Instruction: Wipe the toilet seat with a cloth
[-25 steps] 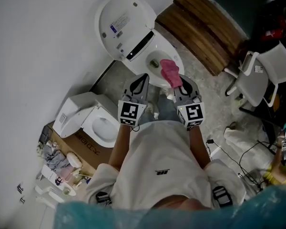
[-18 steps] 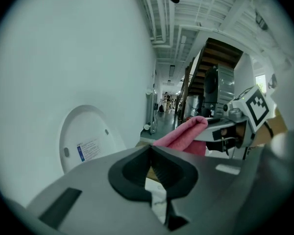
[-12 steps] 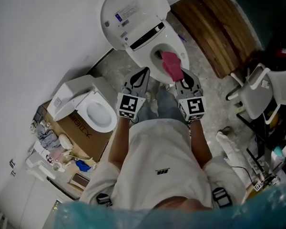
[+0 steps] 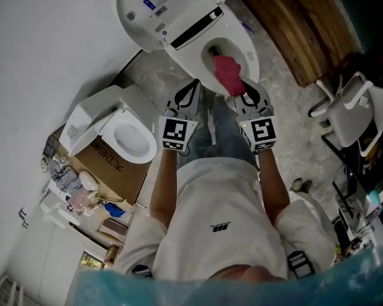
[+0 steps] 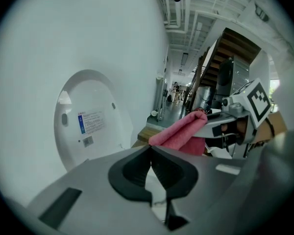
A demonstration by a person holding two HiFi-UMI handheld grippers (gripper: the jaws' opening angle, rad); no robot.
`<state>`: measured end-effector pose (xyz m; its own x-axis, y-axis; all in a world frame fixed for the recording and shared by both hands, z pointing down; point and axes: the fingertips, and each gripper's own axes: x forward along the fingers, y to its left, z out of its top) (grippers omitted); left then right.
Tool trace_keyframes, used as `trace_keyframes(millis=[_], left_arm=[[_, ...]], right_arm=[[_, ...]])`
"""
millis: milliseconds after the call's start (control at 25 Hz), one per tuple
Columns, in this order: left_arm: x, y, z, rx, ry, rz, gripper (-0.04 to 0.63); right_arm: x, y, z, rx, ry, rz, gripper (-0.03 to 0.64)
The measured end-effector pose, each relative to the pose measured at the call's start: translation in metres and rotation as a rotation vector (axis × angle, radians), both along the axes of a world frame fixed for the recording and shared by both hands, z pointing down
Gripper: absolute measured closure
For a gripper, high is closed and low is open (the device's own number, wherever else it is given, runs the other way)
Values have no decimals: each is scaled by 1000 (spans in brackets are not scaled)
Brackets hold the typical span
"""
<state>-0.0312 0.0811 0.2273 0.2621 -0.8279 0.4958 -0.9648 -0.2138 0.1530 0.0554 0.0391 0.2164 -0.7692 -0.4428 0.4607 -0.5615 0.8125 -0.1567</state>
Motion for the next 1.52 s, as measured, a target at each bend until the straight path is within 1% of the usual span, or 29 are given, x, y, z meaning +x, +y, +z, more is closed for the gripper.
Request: trace_keyframes(millis=[160,360,560,880,1120,1520], left_arm=[[-13,-3,26,-17,19,-15,584],[-27,-3,59,-50,56,-18,584],[-39,-8,90,-72,61,-2,584],[-43,-7,136,-109,88,11,584],[-44,-3,172,-141,100,22,584],[-52,8,226,-178,120,6,584]], right_arm=[[-14,0,26,-14,16,-9,598],[-30,-1,59,-35,45,7,597],[-47,-3,91,-55,66,17,597],[-61,0,145,-97,91,37,597],[-60,-3,188,-118,113,68,597],[-79,22,263,-178,169,31,597]])
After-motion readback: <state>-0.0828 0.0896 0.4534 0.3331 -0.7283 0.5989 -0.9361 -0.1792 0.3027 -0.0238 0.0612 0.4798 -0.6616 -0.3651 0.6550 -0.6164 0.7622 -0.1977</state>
